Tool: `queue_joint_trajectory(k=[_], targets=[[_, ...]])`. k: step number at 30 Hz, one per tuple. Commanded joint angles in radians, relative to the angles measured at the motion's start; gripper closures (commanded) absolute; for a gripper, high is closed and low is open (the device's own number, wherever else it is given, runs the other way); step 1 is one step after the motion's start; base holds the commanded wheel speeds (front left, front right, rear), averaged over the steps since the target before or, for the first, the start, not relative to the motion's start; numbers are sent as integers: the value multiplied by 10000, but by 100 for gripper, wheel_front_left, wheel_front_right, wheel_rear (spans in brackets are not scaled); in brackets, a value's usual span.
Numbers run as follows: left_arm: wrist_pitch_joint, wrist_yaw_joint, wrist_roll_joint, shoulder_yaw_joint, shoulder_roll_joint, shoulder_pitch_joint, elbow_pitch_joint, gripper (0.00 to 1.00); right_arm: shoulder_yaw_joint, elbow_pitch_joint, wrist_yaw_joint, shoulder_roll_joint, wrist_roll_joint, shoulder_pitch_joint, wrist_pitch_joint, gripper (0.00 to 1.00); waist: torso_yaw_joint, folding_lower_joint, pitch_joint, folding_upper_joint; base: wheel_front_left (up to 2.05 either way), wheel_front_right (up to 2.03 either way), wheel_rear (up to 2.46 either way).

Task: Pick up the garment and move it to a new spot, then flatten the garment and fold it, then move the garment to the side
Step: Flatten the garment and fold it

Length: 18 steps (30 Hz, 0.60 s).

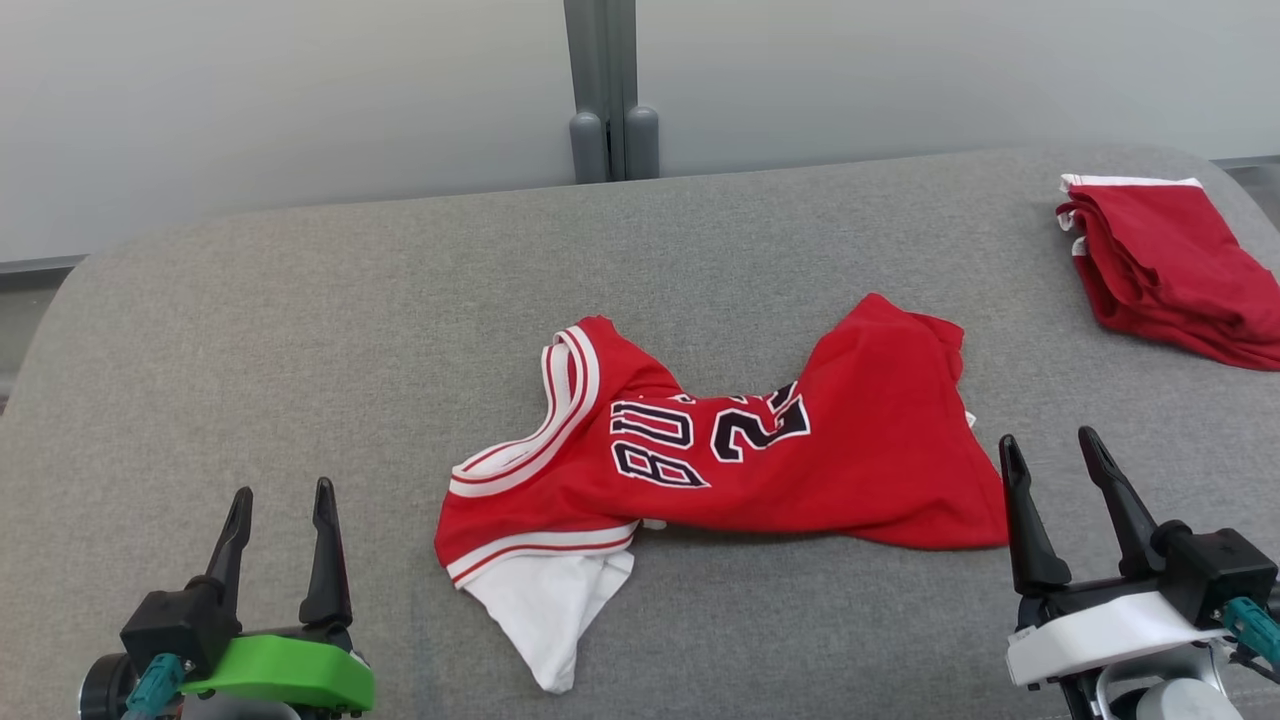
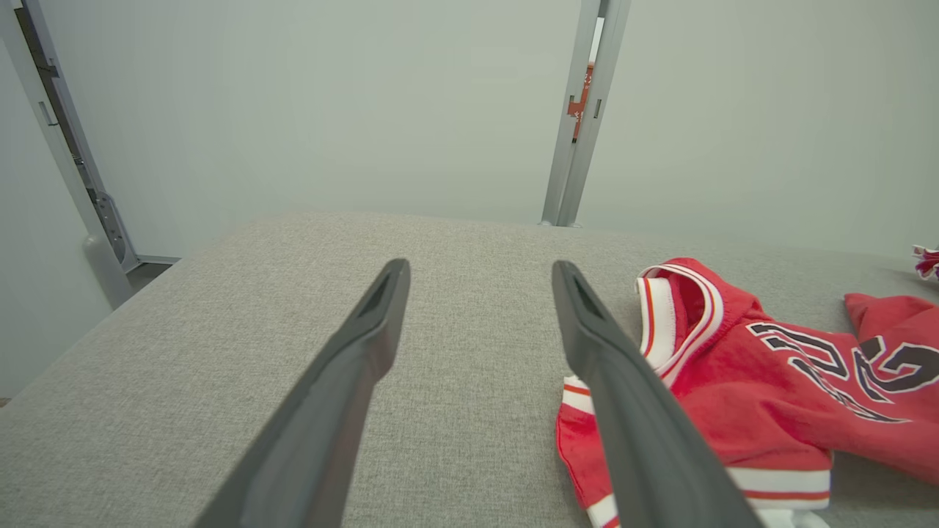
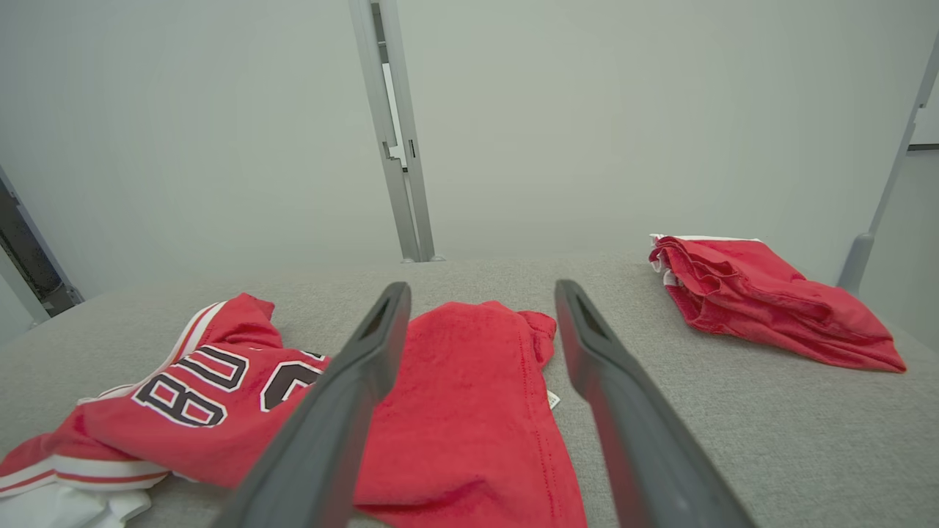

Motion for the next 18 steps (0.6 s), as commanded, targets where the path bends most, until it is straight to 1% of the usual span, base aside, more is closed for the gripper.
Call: queue_joint_trajectory(k=[1, 18], targets=[[2, 0, 133, 37, 56, 182, 19, 0, 20, -77, -7, 15, -94, 123, -54, 0, 23, 0, -23, 0, 0, 0, 0], [2, 63, 44, 11, 58, 287, 102, 0, 25, -16, -7, 42, -350, 136, -64, 0, 128, 0, -148, 0, 0, 0, 0]])
